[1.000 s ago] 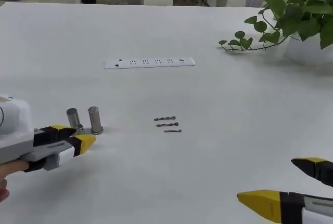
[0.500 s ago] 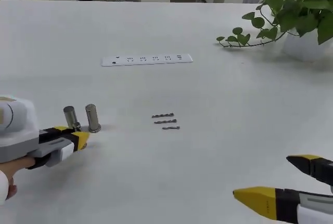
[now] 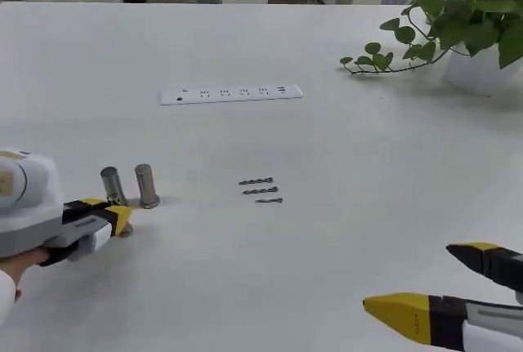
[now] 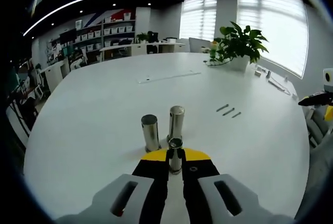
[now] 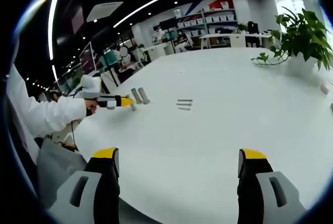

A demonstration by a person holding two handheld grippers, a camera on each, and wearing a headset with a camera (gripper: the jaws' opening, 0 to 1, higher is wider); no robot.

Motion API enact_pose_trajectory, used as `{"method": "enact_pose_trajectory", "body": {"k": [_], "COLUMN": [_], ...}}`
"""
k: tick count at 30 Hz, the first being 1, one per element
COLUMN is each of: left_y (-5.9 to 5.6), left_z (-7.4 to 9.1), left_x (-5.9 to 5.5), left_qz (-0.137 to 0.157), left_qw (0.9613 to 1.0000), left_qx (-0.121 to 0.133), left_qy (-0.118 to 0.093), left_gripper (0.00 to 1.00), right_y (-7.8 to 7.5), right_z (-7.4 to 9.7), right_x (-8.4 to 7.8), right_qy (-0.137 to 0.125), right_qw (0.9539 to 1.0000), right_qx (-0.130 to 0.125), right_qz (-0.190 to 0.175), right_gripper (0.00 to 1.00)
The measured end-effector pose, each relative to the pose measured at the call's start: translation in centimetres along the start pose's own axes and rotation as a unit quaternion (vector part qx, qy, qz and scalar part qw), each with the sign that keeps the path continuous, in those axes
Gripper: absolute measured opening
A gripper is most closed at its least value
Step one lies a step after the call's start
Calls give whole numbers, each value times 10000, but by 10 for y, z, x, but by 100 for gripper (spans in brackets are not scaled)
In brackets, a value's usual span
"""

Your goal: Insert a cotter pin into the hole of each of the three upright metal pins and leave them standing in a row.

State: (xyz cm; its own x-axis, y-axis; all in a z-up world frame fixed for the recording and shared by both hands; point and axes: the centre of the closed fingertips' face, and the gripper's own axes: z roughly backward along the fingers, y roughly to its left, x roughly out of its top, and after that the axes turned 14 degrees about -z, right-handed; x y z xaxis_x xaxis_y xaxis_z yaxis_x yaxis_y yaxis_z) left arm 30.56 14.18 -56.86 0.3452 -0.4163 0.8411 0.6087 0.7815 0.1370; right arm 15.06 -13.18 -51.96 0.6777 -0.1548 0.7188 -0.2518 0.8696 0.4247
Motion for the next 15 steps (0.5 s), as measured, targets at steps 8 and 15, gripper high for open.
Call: {"method": "enact_pose_trajectory", "body": {"k": [8,15], "left_y": [-8,-17], "left_z": [22,48], "left_x": [11,5], "left_qz": [133,64], "left_qw": [9997,9977], "left_qx": [158,643], "left_qy": [-103,190], "left_gripper": [5,5], "right_y": [3,6], "right_z": [-2,-7], "right_x": [1,-2], "right_qy": [-52,-39], "right_qw": [10000,9998], "right_qx": [83,180], "right_qz": [3,-3], "right_gripper": [93,93]}}
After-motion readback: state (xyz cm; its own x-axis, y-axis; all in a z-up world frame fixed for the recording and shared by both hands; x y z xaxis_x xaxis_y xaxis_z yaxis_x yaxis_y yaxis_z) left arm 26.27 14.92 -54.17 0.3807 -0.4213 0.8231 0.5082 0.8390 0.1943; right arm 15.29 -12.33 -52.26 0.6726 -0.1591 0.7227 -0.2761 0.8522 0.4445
